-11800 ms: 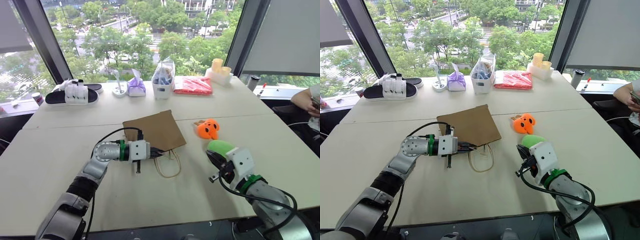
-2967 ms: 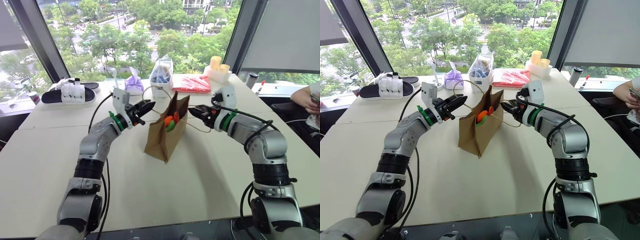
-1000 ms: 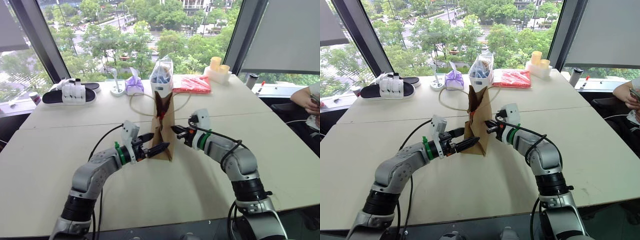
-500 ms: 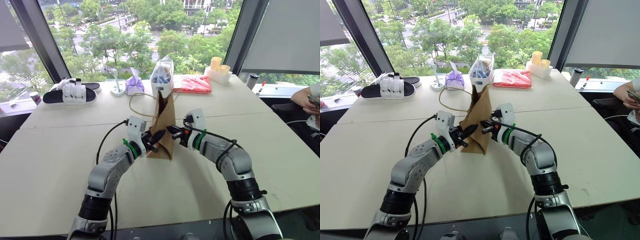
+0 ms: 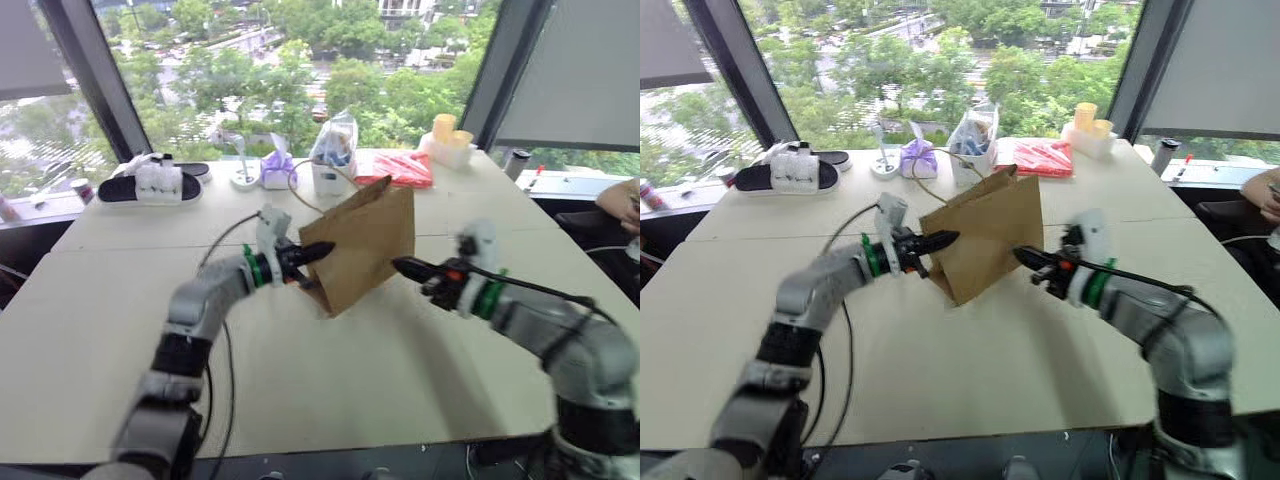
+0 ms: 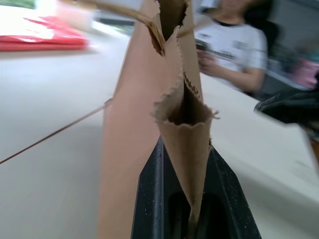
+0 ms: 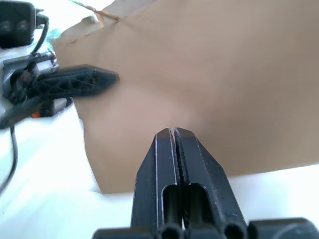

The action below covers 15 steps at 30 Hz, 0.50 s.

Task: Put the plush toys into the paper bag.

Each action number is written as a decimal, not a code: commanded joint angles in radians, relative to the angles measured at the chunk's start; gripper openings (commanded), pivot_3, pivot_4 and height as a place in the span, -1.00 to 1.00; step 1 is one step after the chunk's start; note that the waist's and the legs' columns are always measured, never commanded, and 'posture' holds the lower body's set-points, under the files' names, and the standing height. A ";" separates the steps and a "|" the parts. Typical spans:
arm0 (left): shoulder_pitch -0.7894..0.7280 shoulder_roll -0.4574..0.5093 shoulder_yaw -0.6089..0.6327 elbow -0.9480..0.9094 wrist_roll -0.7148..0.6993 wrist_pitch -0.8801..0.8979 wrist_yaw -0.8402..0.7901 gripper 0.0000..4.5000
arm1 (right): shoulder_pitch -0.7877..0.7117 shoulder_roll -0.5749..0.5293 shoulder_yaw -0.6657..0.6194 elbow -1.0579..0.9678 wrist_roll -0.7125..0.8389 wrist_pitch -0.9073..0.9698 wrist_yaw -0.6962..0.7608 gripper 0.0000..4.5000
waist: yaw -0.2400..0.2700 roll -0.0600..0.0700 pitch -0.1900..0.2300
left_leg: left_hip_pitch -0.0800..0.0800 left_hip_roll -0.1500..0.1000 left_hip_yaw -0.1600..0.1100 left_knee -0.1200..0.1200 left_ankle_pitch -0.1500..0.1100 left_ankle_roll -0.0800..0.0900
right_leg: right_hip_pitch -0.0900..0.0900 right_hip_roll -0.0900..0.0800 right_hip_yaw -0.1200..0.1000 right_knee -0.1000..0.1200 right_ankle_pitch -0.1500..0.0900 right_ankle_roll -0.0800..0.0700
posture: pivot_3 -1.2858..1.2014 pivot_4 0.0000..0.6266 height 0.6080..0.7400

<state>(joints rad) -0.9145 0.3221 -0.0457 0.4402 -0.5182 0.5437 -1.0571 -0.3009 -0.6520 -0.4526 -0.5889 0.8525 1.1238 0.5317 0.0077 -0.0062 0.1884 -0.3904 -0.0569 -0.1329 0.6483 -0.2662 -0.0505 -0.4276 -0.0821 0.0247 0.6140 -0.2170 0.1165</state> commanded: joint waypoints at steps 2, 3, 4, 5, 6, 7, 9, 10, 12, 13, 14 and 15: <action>-0.181 -0.007 -0.066 0.309 0.072 -0.126 -0.340 -0.98 | 0.121 -0.071 -0.156 -0.175 0.214 0.061 -0.006 -1.00 | -0.008 -0.001 0.000 | 0.002 0.000 0.001 0.000 -0.001 0.001 | 0.002 0.000 0.001 0.000 0.000 0.000 | 0.03 -0.52 1.00; -0.202 -0.014 -0.070 0.352 0.088 -0.151 -0.370 -0.98 | 0.158 -0.086 -0.185 -0.193 0.245 0.059 -0.007 -1.00 | -0.012 -0.001 0.000 | 0.002 0.000 0.001 0.000 -0.001 0.001 | 0.002 0.000 0.000 0.000 0.000 0.000 | 0.03 -0.52 1.00; -0.230 -0.019 -0.077 0.411 0.108 -0.176 -0.414 -0.98 | 0.190 -0.098 -0.209 -0.208 0.274 0.060 -0.019 -1.00 | -0.018 -0.001 0.000 | 0.002 0.000 0.001 0.000 -0.001 0.001 | 0.002 0.000 0.000 0.000 0.000 0.000 | 0.03 -0.52 1.00; -0.255 -0.025 -0.082 0.464 0.127 -0.198 -0.451 -0.98 | 0.221 -0.110 -0.229 -0.221 0.300 0.057 -0.034 -1.00 | -0.023 -0.001 0.000 | 0.002 0.001 0.001 0.000 -0.001 0.001 | 0.002 0.000 0.001 0.000 0.000 0.000 | 0.03 -0.52 1.00; -0.271 -0.030 -0.084 0.499 0.140 -0.212 -0.476 -0.98 | 0.249 -0.120 -0.248 -0.229 0.322 0.051 -0.044 -1.00 | -0.025 -0.002 0.000 | 0.002 0.001 0.001 0.000 -0.001 0.001 | 0.002 0.000 0.001 0.000 0.000 0.000 | 0.03 -0.52 1.00; -0.284 -0.038 -0.084 0.528 0.152 -0.227 -0.496 -0.98 | 0.280 -0.131 -0.271 -0.239 0.339 0.044 -0.050 -1.00 | -0.025 -0.002 0.000 | 0.002 0.001 0.002 0.000 -0.001 0.002 | 0.002 0.000 0.001 0.000 0.000 0.000 | 0.03 -0.52 1.00; -0.315 -0.058 -0.093 0.615 0.202 -0.307 -0.515 -0.98 | 0.323 -0.144 -0.299 -0.264 0.386 0.027 -0.107 -1.00 | -0.023 -0.002 0.001 | 0.002 0.001 0.001 0.000 -0.001 0.002 | 0.001 0.000 0.000 0.001 0.000 0.001 | 0.03 -0.52 1.00; -0.327 -0.068 -0.095 0.654 0.226 -0.343 -0.516 -0.98 | 0.337 -0.147 -0.306 -0.275 0.412 0.015 -0.143 -1.00 | -0.020 -0.002 0.001 | 0.002 0.001 0.001 0.000 -0.001 0.002 | 0.001 0.000 0.001 0.001 0.000 0.001 | 0.03 -0.52 1.00; -0.340 -0.083 -0.088 0.702 0.259 -0.393 -0.509 -0.98 | 0.367 -0.159 -0.316 -0.290 0.453 -0.011 -0.194 -1.00 | -0.018 -0.003 0.001 | 0.002 0.001 0.001 0.001 -0.001 0.002 | 0.001 0.000 0.001 0.001 0.000 0.001 | 0.03 -0.52 1.00; -0.343 -0.089 -0.083 0.720 0.274 -0.417 -0.499 -0.98 | 0.378 -0.165 -0.315 -0.295 0.472 -0.025 -0.220 -1.00 | -0.018 -0.003 0.001 | 0.002 0.001 0.001 0.001 -0.001 0.002 | 0.001 0.000 0.001 0.001 0.000 0.001 | 0.03 -0.52 1.00; -0.346 -0.094 -0.077 0.732 0.284 -0.428 -0.492 -0.98 | 0.395 -0.171 -0.320 -0.299 0.494 -0.041 -0.239 -1.00 | -0.018 -0.003 0.001 | 0.001 0.001 0.001 0.001 -0.001 0.002 | 0.001 0.000 0.001 0.001 0.000 0.001 | 0.03 -0.52 1.00; -0.349 -0.099 -0.066 0.741 0.288 -0.436 -0.480 -0.87 | 0.409 -0.178 -0.321 -0.302 0.509 -0.054 -0.255 -1.00 | -0.017 -0.003 0.001 | 0.001 0.001 0.001 0.001 -0.001 0.002 | 0.001 0.000 0.001 0.001 0.000 0.001 | 0.03 -0.52 1.00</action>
<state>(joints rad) -1.2283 0.2238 -0.1369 1.1773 -0.2428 0.1389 -1.5459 0.0976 -0.8101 -0.7411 -0.8606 1.3173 1.1060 0.3045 -0.0093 -0.0092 0.1896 -0.3890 -0.0561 -0.1322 0.6496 -0.2671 -0.0489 -0.4263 -0.0824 0.0253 0.6150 -0.2172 0.1174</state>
